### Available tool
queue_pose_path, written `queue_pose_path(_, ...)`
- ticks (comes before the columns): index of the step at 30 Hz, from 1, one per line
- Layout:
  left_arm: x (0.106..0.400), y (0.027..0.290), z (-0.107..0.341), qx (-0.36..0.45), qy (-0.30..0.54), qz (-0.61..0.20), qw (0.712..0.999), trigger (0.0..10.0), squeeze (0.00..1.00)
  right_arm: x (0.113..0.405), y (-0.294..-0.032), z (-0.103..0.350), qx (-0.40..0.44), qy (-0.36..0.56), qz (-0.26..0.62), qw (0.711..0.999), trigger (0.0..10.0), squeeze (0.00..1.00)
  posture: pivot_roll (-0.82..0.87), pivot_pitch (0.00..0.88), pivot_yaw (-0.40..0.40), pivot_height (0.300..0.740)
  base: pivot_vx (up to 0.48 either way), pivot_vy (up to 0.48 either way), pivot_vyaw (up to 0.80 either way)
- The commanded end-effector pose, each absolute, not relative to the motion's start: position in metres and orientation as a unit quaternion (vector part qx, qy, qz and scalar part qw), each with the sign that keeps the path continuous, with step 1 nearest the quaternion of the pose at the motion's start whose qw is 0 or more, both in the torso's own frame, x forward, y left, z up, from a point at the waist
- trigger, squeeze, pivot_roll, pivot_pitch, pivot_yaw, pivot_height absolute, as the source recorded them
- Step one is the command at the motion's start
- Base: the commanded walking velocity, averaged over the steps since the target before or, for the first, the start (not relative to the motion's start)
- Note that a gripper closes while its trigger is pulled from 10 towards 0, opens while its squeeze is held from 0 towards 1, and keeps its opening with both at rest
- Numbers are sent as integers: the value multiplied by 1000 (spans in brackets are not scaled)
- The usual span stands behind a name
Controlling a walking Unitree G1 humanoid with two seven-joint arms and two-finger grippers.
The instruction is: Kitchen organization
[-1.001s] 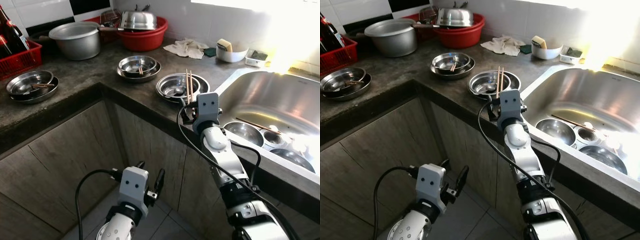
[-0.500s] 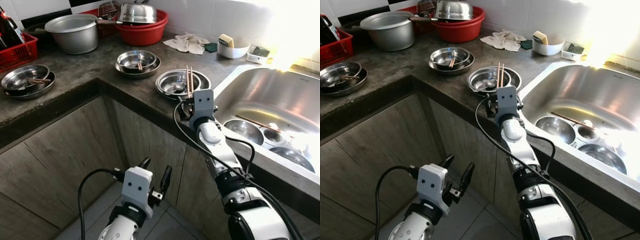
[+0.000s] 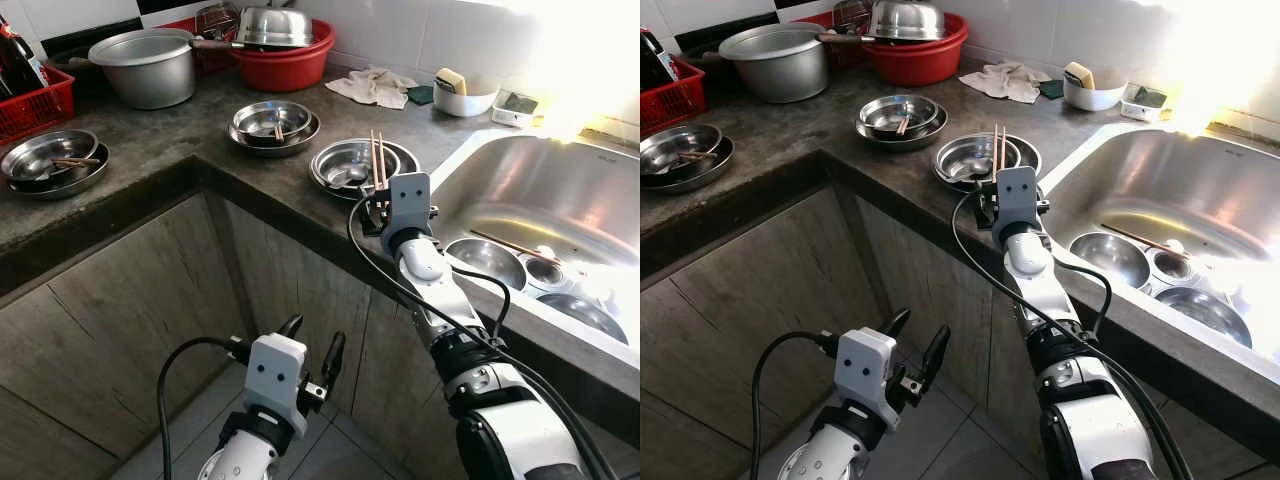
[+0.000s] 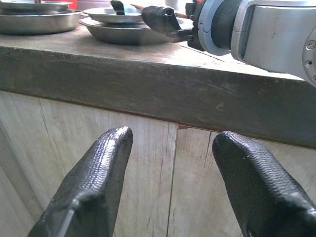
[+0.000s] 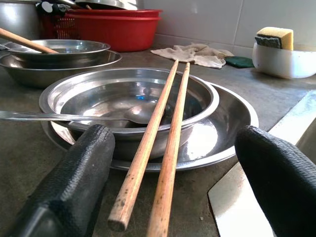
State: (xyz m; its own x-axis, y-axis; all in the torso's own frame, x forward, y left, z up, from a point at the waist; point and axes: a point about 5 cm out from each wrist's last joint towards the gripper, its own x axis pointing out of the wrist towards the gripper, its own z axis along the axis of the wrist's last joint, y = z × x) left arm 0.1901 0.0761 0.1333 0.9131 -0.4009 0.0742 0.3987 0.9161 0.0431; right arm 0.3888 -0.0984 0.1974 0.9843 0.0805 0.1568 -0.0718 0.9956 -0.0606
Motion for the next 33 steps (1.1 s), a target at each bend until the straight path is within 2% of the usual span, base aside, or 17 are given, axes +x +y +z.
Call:
queue_pose_path(1,190,76,134,10,-44,-204,978,10000,0,391,-98,204,-22,-90,38,995,2353,0,57,126,-31,740,0,0,0)
queue_pose_path(3,190,76,134,10,-43,-204,978,10000,0,391,-98,204,-22,-90,38,995,2353,0,57,126,-31,740,0,0,0)
queue_pose_path(4,190,76,133,10,-42,-204,978,10000,0,391,-97,204,-22,-91,40,995,0,0,59,125,-34,740,0,0,0)
queue_pose_path(24,191,76,130,16,-36,-206,978,10000,0,386,-96,201,-17,-101,44,994,0,0,61,106,-29,740,0,0,0)
queue_pose_path(28,192,77,129,16,-34,-203,978,10000,0,374,-94,222,28,-165,52,985,0,0,62,100,-26,740,0,0,0)
queue_pose_path(33,194,78,128,17,-32,-199,979,10000,0,358,-95,235,31,-204,56,977,0,0,57,101,-26,740,0,0,0)
